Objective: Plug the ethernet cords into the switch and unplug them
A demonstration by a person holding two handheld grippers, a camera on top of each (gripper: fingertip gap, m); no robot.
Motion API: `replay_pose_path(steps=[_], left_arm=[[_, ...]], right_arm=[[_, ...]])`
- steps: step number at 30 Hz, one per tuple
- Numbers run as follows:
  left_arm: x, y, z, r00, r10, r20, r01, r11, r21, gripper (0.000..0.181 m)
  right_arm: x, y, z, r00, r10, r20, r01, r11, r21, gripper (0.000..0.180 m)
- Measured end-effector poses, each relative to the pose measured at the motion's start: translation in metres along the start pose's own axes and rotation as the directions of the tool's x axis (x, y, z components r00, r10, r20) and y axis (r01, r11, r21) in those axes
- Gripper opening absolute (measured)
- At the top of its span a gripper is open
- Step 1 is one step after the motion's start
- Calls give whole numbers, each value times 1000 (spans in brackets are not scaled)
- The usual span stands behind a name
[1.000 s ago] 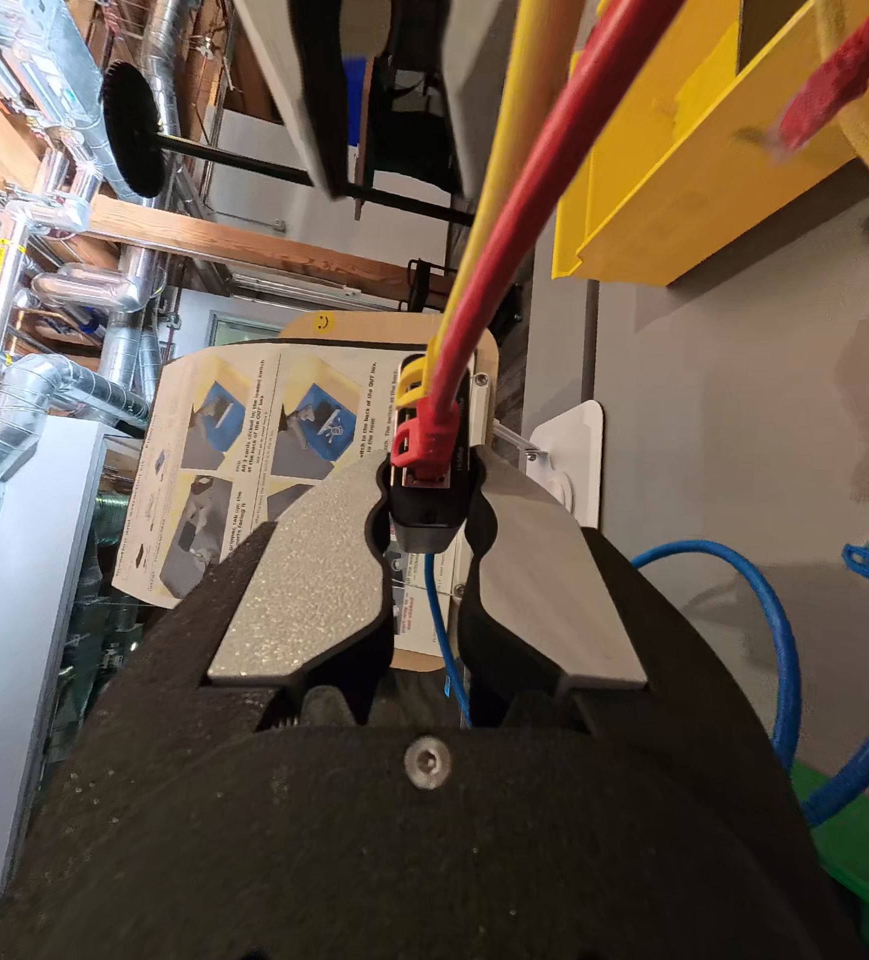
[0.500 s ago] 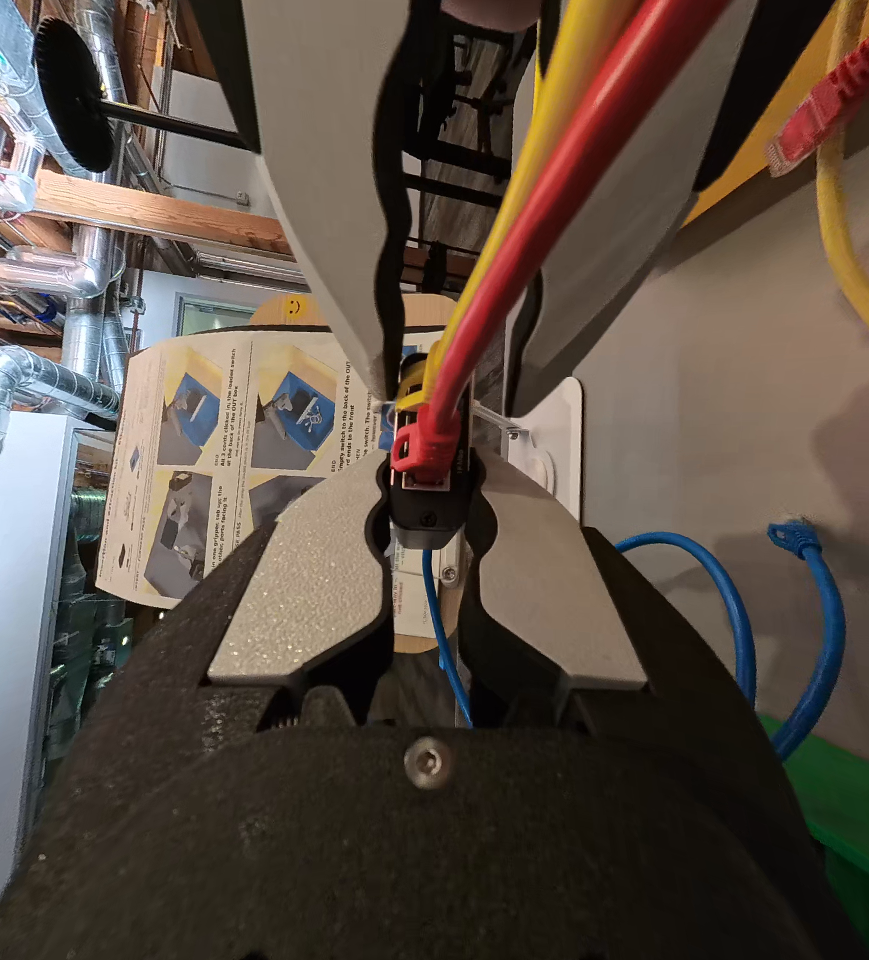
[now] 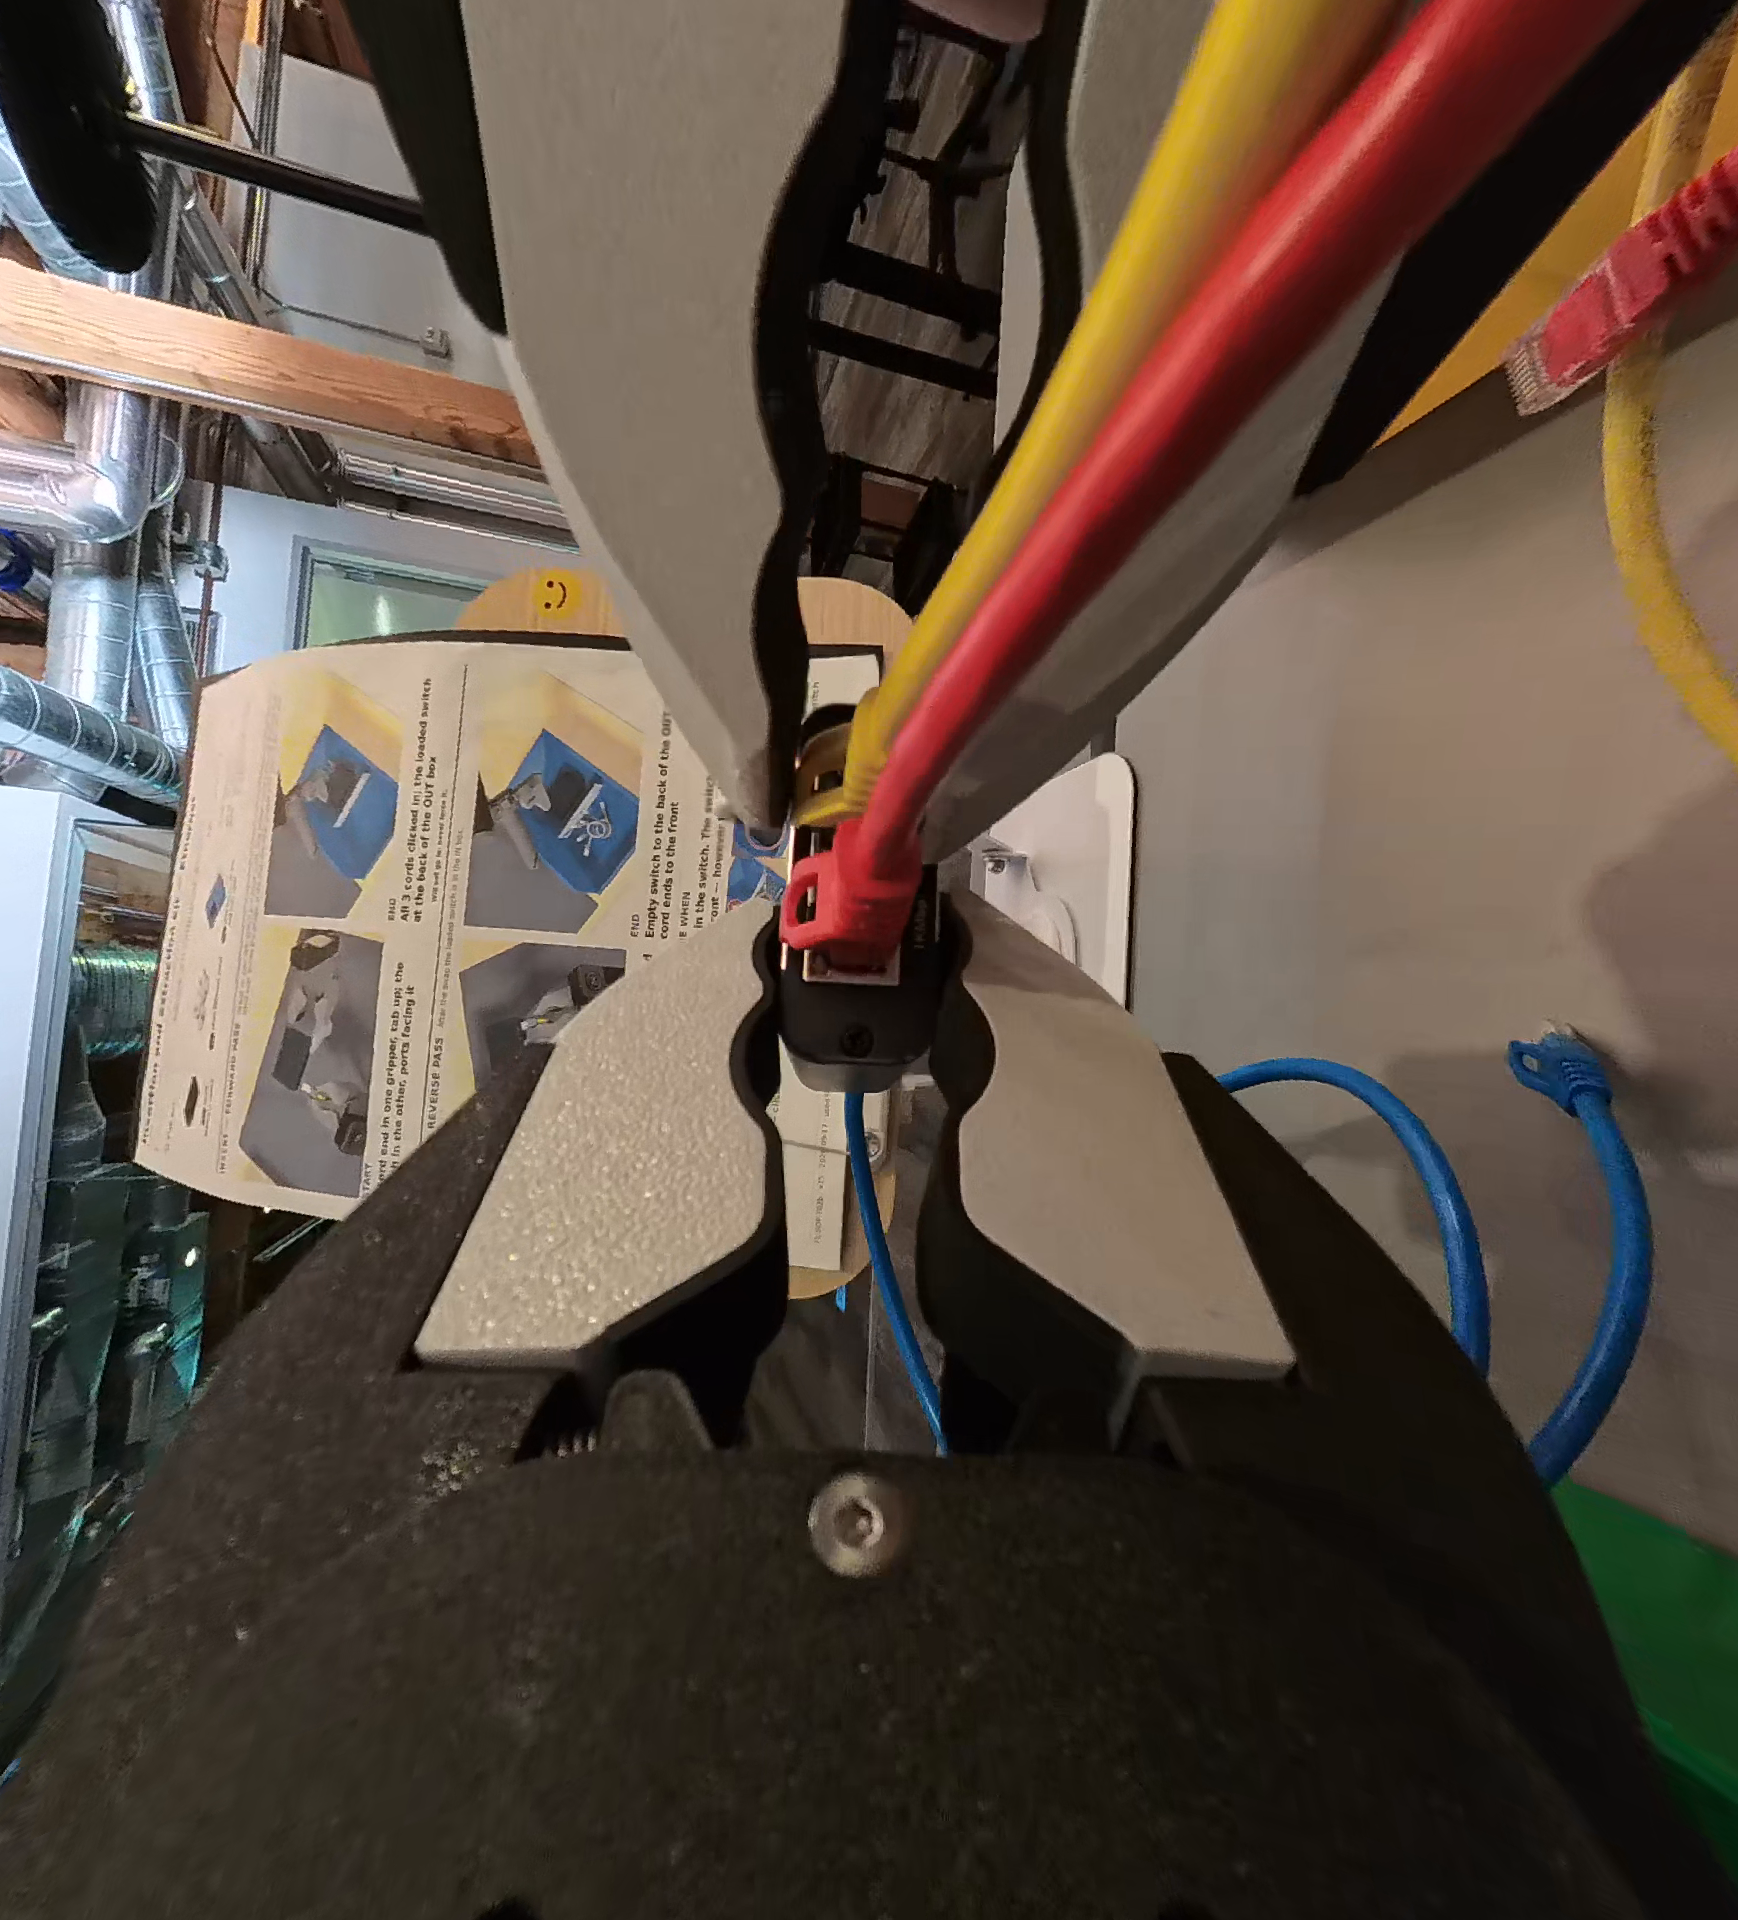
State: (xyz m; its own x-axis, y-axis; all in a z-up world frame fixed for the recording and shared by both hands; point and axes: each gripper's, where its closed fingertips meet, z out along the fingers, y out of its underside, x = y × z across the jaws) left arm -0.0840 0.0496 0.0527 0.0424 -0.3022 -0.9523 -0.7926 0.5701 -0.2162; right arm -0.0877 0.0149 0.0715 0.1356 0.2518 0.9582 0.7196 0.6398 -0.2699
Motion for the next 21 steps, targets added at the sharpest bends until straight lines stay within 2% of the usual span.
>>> replay_pose_path(steps=[9,18,21], left_arm=[[7,-7,3,997,-43,-60,42,999,-20,25],[-8,-26,-5,994,-76,82,58,978,199,30],[-15,-32,-11,985,-144,94,116,959,260,42]], right_arm=[[-4,5,-7,994,68,83,-67,998,-17,15],[11,-2,-24,996,74,43,-79,989,123,15],[14,-6,-34,995,81,60,-91,977,193,15]])
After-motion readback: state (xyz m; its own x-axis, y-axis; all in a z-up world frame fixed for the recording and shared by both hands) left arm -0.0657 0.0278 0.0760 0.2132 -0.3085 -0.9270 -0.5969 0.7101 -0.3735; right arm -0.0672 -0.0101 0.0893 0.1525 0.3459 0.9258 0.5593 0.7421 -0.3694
